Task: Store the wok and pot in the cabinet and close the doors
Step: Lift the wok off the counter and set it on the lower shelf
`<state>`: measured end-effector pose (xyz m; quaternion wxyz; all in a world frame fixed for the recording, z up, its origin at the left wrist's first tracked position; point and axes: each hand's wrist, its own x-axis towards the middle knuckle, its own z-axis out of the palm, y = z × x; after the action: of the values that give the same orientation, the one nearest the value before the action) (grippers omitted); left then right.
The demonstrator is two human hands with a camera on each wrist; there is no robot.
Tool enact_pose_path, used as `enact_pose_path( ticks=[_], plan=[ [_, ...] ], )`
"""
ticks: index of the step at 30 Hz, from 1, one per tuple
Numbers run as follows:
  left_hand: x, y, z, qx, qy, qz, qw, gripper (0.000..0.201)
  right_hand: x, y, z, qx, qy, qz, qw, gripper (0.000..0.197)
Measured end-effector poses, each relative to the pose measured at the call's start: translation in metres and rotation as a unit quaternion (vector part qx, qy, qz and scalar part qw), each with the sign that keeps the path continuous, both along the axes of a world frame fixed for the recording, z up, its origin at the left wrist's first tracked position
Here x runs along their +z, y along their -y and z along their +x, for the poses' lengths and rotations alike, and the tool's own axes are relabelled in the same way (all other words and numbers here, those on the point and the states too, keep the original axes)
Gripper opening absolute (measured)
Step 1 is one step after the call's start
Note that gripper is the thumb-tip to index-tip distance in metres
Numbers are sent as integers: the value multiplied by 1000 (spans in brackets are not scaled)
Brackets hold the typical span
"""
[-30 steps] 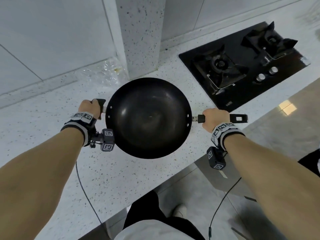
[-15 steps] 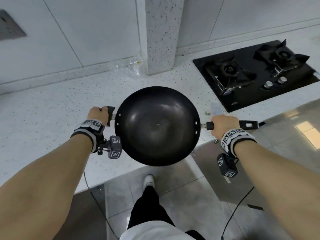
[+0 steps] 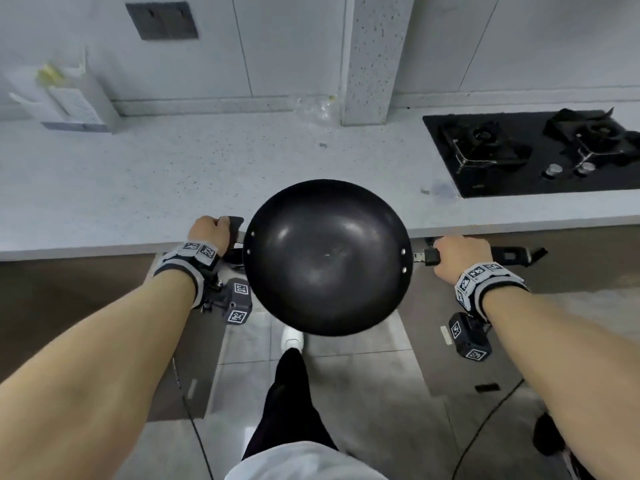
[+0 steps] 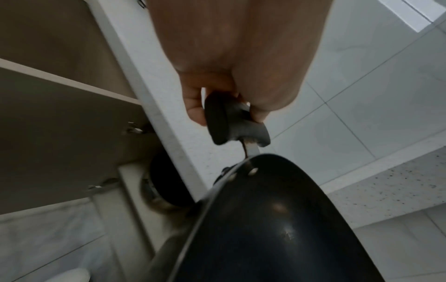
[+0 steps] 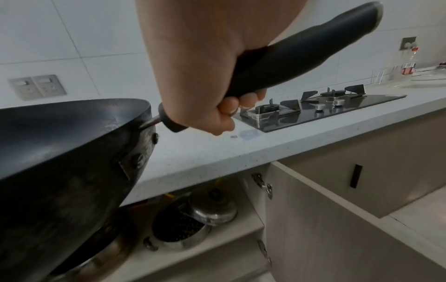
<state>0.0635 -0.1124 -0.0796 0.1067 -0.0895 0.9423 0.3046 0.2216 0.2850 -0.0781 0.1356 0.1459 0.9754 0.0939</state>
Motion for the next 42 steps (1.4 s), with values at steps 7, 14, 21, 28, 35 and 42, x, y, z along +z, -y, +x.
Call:
enact_pose_path(
  ticks=[7, 14, 21, 28, 35, 42],
  plan=[
    [-48, 55, 79, 58, 114, 51, 990, 48, -31, 22, 62, 39, 94, -20, 995, 12],
    [-158, 75, 98, 118, 198, 73, 970, 49, -105, 36, 79, 53, 161, -26, 985, 12],
    [-231, 51, 94, 151, 221, 64, 961, 42, -201, 44, 70, 19, 173, -38, 984, 14],
    [-334, 45, 65, 197, 197, 41, 959, 46, -310, 58, 48, 25, 204, -68, 976, 17],
    [-474, 48, 29, 192, 230, 39, 953, 35, -452, 60, 18, 29, 210, -64, 975, 9],
    [-573, 38, 1, 178, 234, 74, 953, 49, -551, 47, -20, 49, 202, -32, 978, 8]
  ],
)
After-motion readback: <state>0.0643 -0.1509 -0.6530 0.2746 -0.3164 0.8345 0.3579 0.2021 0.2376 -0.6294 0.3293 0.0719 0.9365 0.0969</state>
